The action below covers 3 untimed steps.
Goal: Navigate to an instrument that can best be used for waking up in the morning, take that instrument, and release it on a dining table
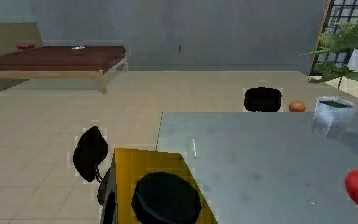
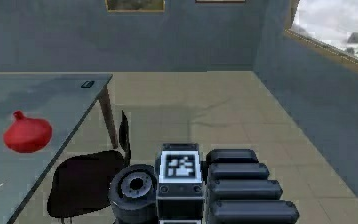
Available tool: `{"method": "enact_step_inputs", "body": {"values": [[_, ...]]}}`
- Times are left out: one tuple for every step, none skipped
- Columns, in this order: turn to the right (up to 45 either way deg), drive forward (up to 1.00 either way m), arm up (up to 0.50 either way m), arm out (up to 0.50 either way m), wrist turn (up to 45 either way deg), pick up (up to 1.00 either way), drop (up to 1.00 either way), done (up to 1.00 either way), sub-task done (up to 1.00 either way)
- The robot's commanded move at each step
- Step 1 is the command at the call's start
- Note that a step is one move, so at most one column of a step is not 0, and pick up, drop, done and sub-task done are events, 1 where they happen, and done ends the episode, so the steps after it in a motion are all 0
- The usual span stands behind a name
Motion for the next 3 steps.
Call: {"method": "enact_step_inputs", "body": {"values": [[45.0, 0.0, 0.0, 0.0, 0.0, 0.0, 0.0, 0.0, 0.0], [33.0, 0.0, 0.0, 0.0, 0.0, 0.0, 0.0, 0.0, 0.0], [-45.0, 0.0, 0.0, 0.0, 0.0, 0.0, 0.0, 0.0, 0.0]]}}
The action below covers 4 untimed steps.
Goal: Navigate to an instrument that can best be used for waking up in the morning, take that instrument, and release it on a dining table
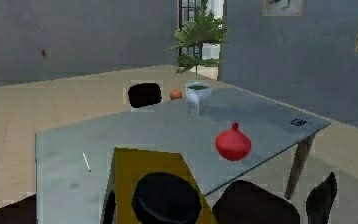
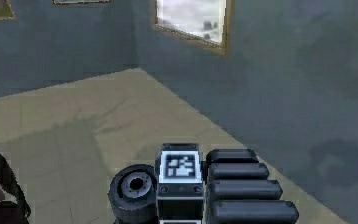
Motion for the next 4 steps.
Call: {"method": "enact_step_inputs", "body": {"values": [[-45.0, 0.0, 0.0, 0.0, 0.0, 0.0, 0.0, 0.0, 0.0], [-24.0, 0.0, 0.0, 0.0, 0.0, 0.0, 0.0, 0.0, 0.0], [45.0, 0.0, 0.0, 0.0, 0.0, 0.0, 0.0, 0.0, 0.0], [45.0, 0.0, 0.0, 0.0, 0.0, 0.0, 0.0, 0.0, 0.0]]}}
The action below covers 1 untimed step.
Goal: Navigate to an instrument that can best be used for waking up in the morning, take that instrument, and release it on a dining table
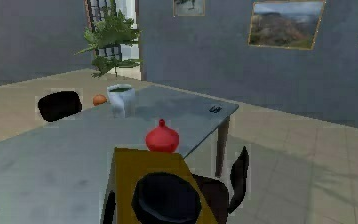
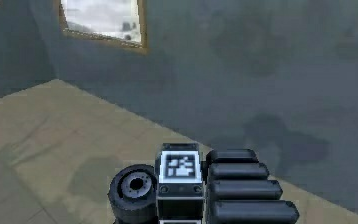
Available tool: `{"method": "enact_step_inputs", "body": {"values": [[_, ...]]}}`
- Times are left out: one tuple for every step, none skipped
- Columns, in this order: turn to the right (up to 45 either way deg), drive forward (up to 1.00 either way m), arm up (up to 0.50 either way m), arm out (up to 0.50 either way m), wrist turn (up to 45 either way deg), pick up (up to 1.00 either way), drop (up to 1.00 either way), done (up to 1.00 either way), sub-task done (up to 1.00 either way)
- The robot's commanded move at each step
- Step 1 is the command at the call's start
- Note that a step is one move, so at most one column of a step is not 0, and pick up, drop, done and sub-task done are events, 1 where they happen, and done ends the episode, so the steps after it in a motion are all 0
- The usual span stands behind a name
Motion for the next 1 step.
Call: {"method": "enact_step_inputs", "body": {"values": [[18.0, 0.0, 0.0, 0.0, 0.0, 0.0, 0.0, 0.0, 0.0]]}}
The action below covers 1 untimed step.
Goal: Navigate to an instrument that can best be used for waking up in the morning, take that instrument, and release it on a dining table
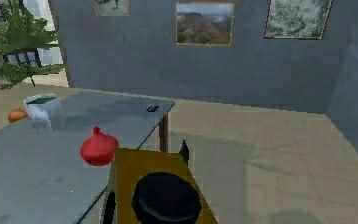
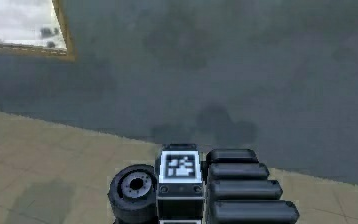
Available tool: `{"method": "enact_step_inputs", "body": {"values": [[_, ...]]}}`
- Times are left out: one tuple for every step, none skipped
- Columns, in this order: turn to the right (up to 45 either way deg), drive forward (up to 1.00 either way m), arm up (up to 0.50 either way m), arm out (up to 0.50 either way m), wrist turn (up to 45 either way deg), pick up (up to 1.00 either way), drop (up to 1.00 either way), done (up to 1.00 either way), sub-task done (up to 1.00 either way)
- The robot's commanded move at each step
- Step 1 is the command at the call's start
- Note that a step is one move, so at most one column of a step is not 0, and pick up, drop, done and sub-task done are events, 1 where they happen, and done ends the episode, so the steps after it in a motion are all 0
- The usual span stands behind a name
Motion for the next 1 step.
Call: {"method": "enact_step_inputs", "body": {"values": [[-45.0, 0.0, 0.0, 0.0, 0.0, 0.0, 0.0, 0.0, 0.0]]}}
